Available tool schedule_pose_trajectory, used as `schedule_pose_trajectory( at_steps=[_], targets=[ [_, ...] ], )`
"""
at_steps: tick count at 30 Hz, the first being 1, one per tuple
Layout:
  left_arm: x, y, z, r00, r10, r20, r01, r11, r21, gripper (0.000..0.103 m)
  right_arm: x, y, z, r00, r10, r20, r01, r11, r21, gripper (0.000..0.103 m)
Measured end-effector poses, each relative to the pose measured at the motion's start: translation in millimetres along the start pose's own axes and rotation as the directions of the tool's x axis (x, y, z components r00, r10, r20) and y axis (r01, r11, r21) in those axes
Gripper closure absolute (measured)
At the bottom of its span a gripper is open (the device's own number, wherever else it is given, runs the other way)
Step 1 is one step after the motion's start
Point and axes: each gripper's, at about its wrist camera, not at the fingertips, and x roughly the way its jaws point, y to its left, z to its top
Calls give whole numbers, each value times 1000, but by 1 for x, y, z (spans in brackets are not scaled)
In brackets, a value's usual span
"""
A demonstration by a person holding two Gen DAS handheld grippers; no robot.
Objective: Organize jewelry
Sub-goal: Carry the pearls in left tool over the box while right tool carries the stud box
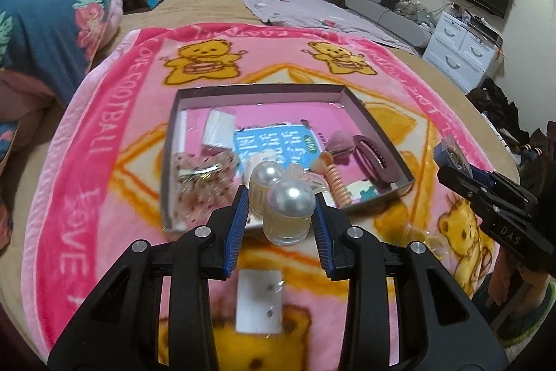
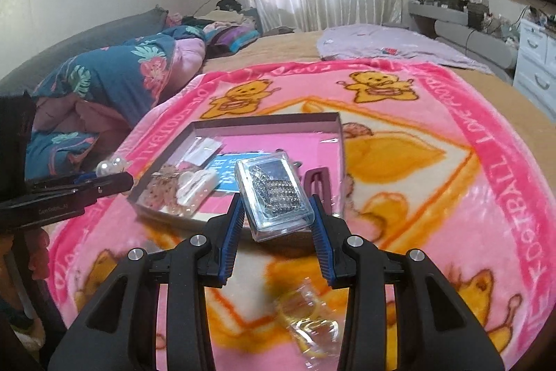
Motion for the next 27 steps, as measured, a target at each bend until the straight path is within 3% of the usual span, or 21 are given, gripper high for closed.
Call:
schedule_pose_trajectory(
  at_steps=[13,18,27],
  targets=[
    [39,-15,16,999,-30,-29,31,999,33,76,14,-23,11,999,-43,1,43,998,46,66],
    [57,-15,13,997,-47,-56,49,998,35,76,29,-27,18,999,-24,-26,25,998,61,66],
    [83,-12,10,995,-45,-90,49,998,48,75,63,-19,27,995,-35,-98,34,999,-13,66]
  ],
)
